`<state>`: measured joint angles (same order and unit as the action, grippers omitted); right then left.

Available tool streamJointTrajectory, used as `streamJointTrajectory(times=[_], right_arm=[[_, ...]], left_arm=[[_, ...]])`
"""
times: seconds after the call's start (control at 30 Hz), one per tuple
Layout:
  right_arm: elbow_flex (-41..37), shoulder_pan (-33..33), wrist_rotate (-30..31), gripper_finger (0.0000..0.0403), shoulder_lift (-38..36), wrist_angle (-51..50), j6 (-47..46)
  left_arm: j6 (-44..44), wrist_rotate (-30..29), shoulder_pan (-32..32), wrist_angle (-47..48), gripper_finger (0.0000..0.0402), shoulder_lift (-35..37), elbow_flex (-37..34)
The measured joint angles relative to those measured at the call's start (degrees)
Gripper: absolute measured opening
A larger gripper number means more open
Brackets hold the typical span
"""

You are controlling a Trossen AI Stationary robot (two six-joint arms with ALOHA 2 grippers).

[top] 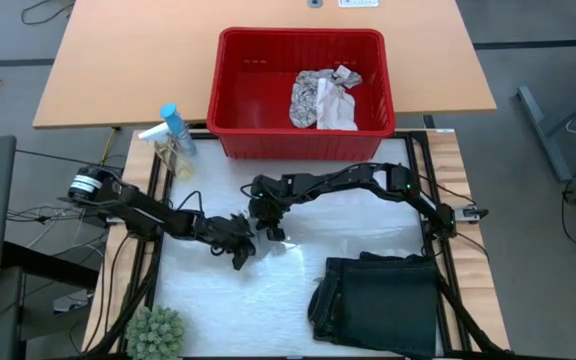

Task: Fold Laundry from Bin
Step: Fold the gray boxer from the red laundry bin

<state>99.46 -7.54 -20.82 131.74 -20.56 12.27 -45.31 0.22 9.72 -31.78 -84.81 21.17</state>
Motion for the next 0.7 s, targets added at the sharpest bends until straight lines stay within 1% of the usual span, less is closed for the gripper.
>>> streamJointTrajectory(times=[0.23,0.37,0.43,0.57,0.7], right_arm=[[0.0,-0.01,0.04,0.0014,-0.02,-0.01,0.11],[0.0,-0.07,0.43,0.0015,-0.02,-0.17,0.17],[0.0,-0.09,0.43,0.0015,-0.02,-0.16,0.2],[0.0,-0.1,0.42,0.0015,-0.02,-0.14,0.2],[0.0,-0.05,0.42,0.0015,-0.02,-0.14,0.2]], left_arm=[[3.68,0.62,0.0,15.8,0.0094,11.98,0.0],[4.43,1.01,0.02,24.31,0.0105,19.46,0.0],[4.56,0.14,0.04,27.44,0.0105,22.66,0.0],[5.25,-2.61,0.04,29.85,0.0104,28.11,0.0],[7.53,-8.36,0.64,25.54,0.0103,32.1,0.0]])
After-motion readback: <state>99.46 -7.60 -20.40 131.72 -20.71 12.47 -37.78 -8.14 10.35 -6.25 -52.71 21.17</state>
